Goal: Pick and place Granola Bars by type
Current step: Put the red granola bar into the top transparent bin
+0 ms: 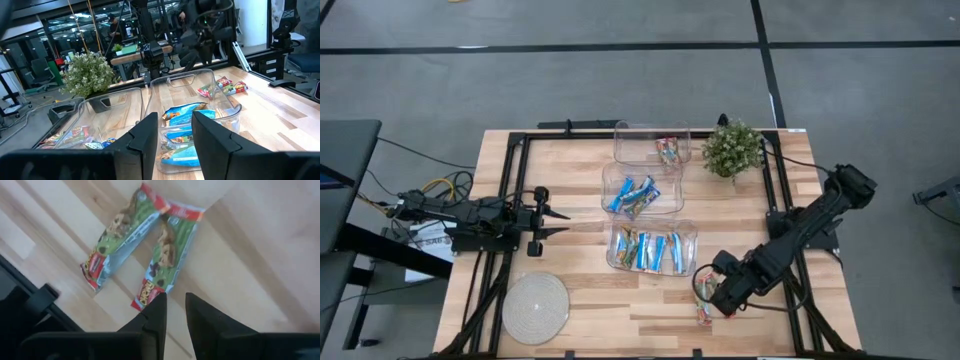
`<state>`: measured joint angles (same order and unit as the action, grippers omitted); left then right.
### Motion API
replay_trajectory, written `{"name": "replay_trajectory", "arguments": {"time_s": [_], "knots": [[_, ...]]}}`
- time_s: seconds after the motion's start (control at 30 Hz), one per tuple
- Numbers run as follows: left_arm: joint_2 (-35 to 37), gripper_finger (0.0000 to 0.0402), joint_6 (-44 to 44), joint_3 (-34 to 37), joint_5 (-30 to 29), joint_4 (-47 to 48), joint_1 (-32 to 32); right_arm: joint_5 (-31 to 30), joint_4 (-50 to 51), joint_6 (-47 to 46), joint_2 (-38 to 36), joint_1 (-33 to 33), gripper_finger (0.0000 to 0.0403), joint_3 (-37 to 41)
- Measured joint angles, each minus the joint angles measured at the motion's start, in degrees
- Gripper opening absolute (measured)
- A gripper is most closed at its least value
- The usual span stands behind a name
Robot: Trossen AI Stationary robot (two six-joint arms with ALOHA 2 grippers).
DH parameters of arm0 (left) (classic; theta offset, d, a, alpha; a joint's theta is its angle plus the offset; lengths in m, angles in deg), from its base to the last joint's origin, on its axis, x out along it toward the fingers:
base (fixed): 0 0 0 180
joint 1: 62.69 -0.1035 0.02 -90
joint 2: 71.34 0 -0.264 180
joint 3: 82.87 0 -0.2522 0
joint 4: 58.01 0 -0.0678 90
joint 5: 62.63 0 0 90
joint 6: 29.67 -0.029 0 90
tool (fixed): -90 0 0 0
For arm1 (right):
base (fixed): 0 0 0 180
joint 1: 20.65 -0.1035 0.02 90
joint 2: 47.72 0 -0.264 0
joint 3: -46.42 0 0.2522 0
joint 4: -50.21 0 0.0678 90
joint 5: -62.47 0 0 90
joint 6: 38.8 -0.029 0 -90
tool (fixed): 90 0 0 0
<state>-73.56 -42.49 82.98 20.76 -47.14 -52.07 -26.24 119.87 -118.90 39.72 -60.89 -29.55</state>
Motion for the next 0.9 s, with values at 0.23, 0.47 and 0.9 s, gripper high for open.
{"name": "replay_trajectory", "arguments": {"time_s": [0.23, 0.47, 0.9], "knots": [[0.0, 0.0114, 0.01, -0.02, 0.0, -0.01, 0.01, 1.28, -7.57, -3.51, 0.0, -0.26, 0.0107, 5.81], [0.0, 0.0114, 0.0, -0.01, 0.0, 0.0, 0.0, 1.61, -9.66, -3.49, 3.28, -0.64, 0.0185, 6.33], [-0.02, 0.0114, 0.01, -0.02, 0.0, 0.0, -0.01, 5.3, -20.43, 2.06, 14.42, 0.25, 0.0255, 5.98]]}}
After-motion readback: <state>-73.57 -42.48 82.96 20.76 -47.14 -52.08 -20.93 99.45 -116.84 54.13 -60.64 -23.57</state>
